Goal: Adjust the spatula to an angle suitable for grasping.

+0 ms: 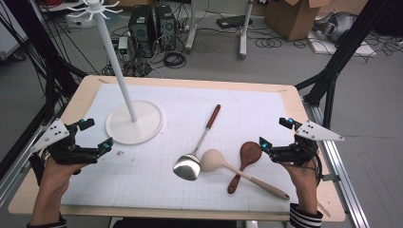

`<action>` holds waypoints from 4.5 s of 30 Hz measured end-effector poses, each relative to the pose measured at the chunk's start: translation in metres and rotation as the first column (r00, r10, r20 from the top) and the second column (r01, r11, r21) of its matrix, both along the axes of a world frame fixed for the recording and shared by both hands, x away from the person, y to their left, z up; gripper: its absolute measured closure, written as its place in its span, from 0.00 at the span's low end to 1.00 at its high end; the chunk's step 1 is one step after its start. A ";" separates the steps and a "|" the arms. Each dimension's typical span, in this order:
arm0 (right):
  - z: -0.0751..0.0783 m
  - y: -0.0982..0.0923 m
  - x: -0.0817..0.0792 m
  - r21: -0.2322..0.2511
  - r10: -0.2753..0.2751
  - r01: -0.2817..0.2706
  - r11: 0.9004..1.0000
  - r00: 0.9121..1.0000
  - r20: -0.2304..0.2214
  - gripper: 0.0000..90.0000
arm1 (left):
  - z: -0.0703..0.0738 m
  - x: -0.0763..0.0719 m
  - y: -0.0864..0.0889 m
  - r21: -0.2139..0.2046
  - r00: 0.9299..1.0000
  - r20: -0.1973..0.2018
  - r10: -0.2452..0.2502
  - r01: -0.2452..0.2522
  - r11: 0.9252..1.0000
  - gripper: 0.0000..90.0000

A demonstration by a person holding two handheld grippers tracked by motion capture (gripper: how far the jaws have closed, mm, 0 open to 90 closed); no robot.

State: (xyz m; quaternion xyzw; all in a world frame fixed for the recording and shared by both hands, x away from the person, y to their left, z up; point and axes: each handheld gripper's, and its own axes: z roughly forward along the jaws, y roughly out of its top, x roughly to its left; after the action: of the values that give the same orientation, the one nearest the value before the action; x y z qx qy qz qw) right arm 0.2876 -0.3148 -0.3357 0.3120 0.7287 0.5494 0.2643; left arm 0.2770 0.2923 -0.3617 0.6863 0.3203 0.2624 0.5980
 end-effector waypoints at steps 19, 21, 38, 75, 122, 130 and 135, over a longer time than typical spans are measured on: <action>0.034 0.031 0.055 -0.125 0.081 -0.090 0.988 0.994 -0.073 0.00 | 0.002 -0.002 0.002 0.017 1.000 0.010 -0.007 0.006 1.000 0.02; 0.035 0.035 0.061 -0.141 0.096 -0.106 0.984 0.993 -0.075 0.01 | 0.002 -0.001 0.001 0.020 1.000 0.009 -0.010 0.010 1.000 0.02; 0.038 0.059 0.093 -0.197 0.180 -0.209 0.958 0.971 -0.155 0.04 | 0.002 -0.001 0.002 0.025 1.000 0.005 -0.011 0.011 1.000 0.02; 0.017 0.135 0.125 -0.341 0.364 -0.545 0.766 0.805 -0.468 0.66 | 0.001 -0.002 0.003 0.051 1.000 0.000 -0.024 0.024 0.998 0.02; -0.051 0.224 0.132 -0.557 0.118 -0.677 0.481 0.680 -0.724 1.00 | 0.002 -0.001 0.002 0.061 1.000 -0.005 -0.009 0.009 0.998 0.02; -0.060 0.230 0.132 -0.569 0.085 -0.681 0.461 0.672 -0.735 1.00 | 0.002 -0.001 0.002 0.059 1.000 -0.006 -0.004 0.005 0.998 0.02; -0.064 0.232 0.133 -0.572 0.074 -0.684 0.453 0.668 -0.740 1.00 | 0.002 -0.001 0.003 0.056 1.000 -0.005 -0.004 0.004 0.998 0.02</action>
State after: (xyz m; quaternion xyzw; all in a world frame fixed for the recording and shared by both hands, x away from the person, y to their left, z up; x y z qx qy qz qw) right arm 0.4201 -0.0825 -0.3999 0.1277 0.9901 0.0552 -0.0191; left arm 0.2757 0.2957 -0.3594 0.7041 0.3130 0.2683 0.5781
